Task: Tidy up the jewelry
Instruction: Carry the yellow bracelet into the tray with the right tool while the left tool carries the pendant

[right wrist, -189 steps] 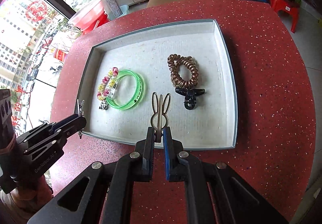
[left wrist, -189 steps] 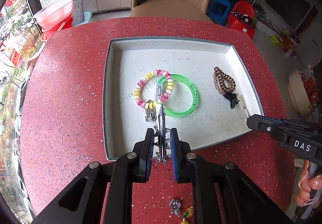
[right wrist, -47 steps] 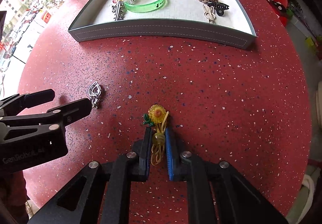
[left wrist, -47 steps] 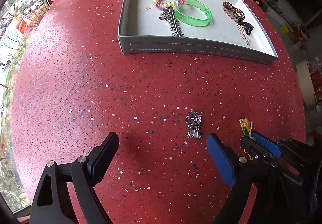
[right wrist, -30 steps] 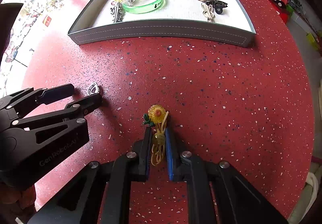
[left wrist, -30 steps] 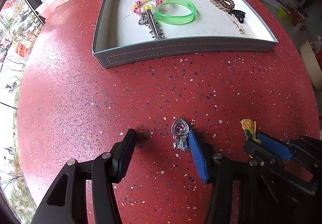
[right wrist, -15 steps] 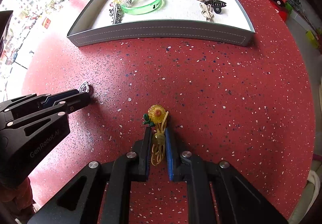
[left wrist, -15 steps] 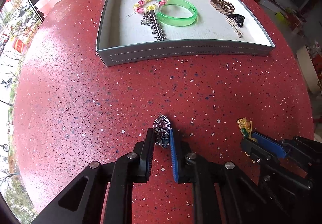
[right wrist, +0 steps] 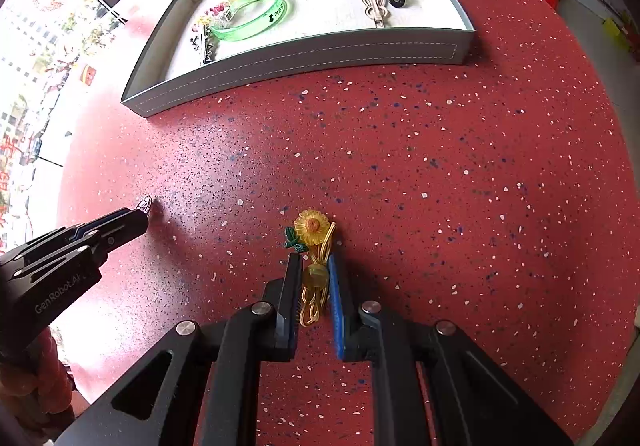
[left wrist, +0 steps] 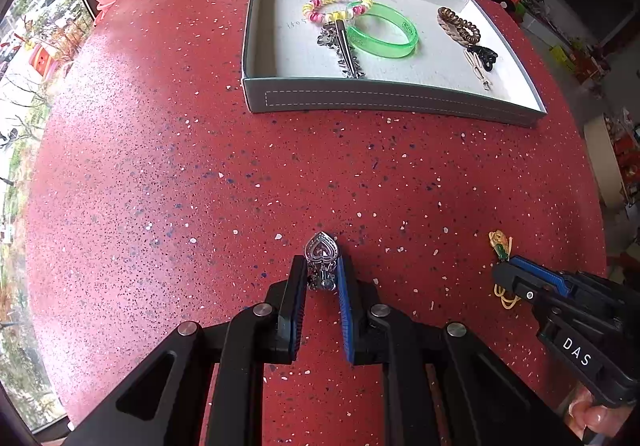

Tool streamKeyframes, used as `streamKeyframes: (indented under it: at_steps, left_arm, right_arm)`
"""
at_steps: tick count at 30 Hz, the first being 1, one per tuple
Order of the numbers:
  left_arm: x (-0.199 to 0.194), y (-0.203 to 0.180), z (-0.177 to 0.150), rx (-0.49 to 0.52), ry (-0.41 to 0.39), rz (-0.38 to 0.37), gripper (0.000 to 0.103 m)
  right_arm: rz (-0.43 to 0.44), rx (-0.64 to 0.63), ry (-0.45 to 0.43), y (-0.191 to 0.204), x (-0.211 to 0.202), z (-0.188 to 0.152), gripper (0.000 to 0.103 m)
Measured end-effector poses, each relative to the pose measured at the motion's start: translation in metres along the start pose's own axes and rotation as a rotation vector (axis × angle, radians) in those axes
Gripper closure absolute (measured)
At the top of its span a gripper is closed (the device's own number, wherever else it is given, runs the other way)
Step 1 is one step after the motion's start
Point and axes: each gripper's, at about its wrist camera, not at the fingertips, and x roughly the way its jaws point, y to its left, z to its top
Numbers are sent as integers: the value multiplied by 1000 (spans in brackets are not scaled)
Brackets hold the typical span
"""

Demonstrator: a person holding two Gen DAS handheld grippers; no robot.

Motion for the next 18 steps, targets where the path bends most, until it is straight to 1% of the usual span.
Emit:
streamKeyframes:
  at_steps: [4, 13, 18]
  left_arm:
    - [-2, -1, 5, 4, -8, -9, 69]
    - [-13, 1, 10, -2, -25, -23, 69]
    - [-24, 10, 8, -30, -28, -53, 69]
  right_arm:
    - [1, 5, -2, -3, -1, -1, 89]
    - [67, 46, -12, -14, -10, -1, 89]
    - [79, 49, -26, -19, -17, 0, 89]
